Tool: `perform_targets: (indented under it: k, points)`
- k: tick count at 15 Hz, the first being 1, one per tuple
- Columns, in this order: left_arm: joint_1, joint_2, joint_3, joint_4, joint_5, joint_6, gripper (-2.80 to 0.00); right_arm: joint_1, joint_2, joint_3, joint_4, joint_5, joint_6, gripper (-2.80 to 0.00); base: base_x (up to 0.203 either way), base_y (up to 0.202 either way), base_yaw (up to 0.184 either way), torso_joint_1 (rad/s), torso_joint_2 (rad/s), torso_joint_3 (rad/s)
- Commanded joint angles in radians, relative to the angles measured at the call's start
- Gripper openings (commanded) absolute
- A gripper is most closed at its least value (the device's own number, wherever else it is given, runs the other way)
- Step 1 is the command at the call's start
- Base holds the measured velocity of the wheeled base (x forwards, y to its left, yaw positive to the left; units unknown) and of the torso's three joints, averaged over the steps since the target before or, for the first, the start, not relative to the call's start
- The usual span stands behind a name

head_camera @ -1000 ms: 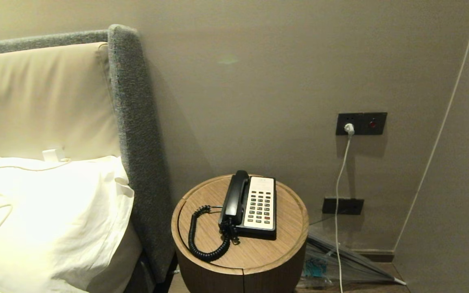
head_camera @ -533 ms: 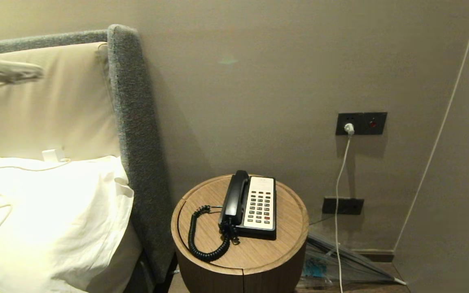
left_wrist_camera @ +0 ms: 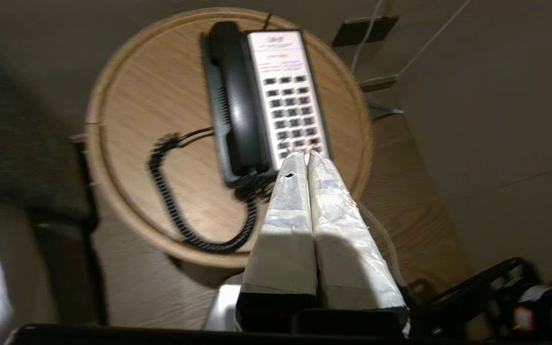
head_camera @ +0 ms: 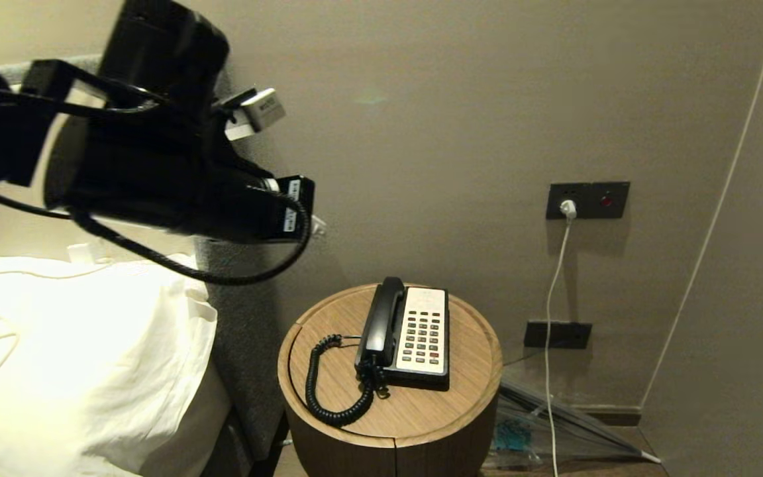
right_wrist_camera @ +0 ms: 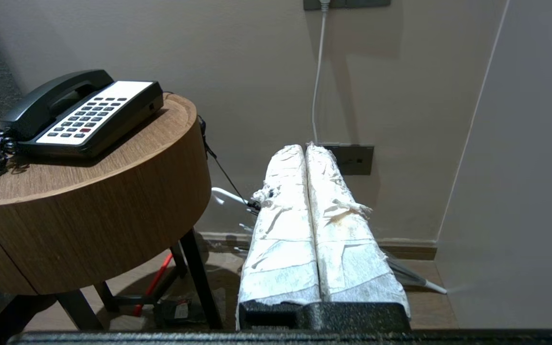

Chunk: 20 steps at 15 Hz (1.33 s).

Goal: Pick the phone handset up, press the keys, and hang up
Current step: Pick up the desk phone handset

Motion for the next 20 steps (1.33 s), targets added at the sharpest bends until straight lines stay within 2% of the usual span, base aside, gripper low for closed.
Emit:
perform_targets:
  k: [1,2,6,10,15,17,20]
  points:
    - [-0.020,0.108,-0.069,-0.002,0.002,-0.082,-2.80,0.000,0.000,0.006,-0.001,0.000,0.000,-2.80,0.000,0.000,0.000,0.000,0.00,0.000]
    - [-0.021,0.125,-0.082,-0.002,0.002,-0.102,-2.80,0.000,0.000,0.006,-0.001,0.000,0.000,-2.80,0.000,0.000,0.000,0.000,0.00,0.000]
    - [-0.017,0.199,-0.096,-0.005,0.001,-0.116,-2.80,0.000,0.000,0.006,-0.001,0.000,0.000,-2.80,0.000,0.000,0.000,0.000,0.00,0.000]
    - [-0.013,0.311,-0.107,-0.068,0.000,-0.097,-2.80,0.000,0.000,0.006,-0.002,0.000,0.000,-2.80,0.000,0.000,0.000,0.000,0.00,0.000]
    - [0.004,0.403,-0.104,-0.074,-0.009,-0.056,-2.80,0.000,0.000,0.006,-0.001,0.000,0.000,-2.80,0.000,0.000,0.000,0.000,0.00,0.000]
    - [0.025,0.411,-0.074,-0.072,-0.019,-0.021,-2.80,0.000,0.000,0.006,-0.001,0.000,0.000,-2.80,0.000,0.000,0.000,0.000,0.00,0.000]
    - [0.065,0.442,-0.014,-0.077,-0.030,0.088,-2.80,0.000,0.000,0.006,-0.001,0.000,0.000,-2.80,0.000,0.000,0.000,0.000,0.00,0.000]
